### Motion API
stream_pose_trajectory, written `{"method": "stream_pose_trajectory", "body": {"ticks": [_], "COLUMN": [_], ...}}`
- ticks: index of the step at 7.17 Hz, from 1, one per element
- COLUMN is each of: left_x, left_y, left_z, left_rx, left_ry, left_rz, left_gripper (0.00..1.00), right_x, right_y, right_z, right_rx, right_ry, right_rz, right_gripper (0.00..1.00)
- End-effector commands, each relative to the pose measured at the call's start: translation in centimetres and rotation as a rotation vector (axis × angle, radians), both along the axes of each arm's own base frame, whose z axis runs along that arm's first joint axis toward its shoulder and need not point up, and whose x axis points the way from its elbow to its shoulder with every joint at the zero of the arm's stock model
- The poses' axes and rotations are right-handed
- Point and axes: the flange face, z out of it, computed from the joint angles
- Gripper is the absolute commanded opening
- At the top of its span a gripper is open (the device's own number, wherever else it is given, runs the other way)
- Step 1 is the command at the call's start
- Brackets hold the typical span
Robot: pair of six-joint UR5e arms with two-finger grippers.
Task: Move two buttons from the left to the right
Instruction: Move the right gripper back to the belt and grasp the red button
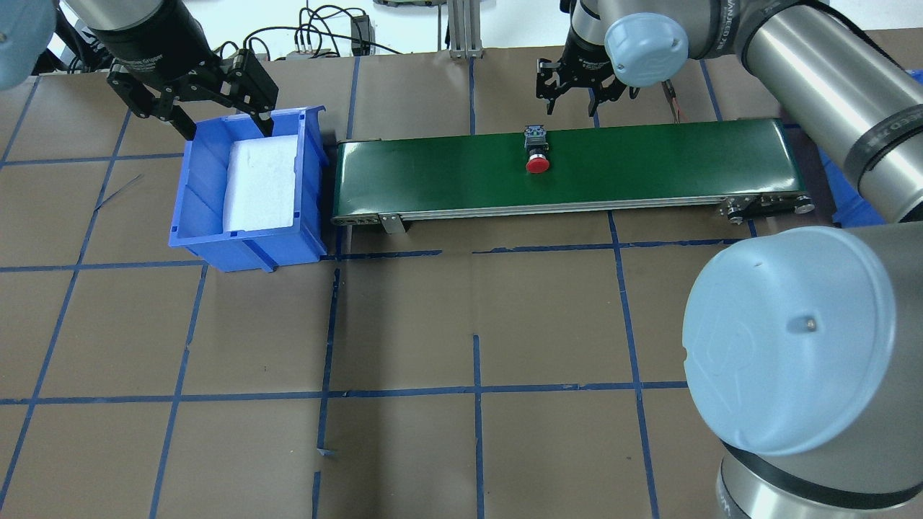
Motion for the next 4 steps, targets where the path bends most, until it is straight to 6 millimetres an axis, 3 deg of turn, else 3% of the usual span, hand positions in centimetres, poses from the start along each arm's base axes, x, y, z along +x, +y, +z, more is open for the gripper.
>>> {"method": "stream_pose_trajectory", "body": {"ticks": [1, 3, 4], "left_x": [0.0, 0.1, 0.1], "left_y": [0.1, 0.1, 0.5], "left_z": [-0.1, -0.2, -0.4], "left_rx": [0.002, 0.004, 0.013], "left_ry": [0.0, 0.0, -0.001], "left_rz": [0.0, 0.002, 0.002], "left_gripper": [1.0, 1.0, 1.0], "right_x": [0.9, 3.4, 3.5], "right_y": [0.1, 1.0, 1.3], "right_z": [-0.7, -2.1, -2.5], "right_rx": [0.003, 0.023, 0.03], "right_ry": [0.048, 0.084, 0.087], "right_rz": [0.004, 0.01, 0.012], "right_gripper": [0.73, 0.73, 0.73]}}
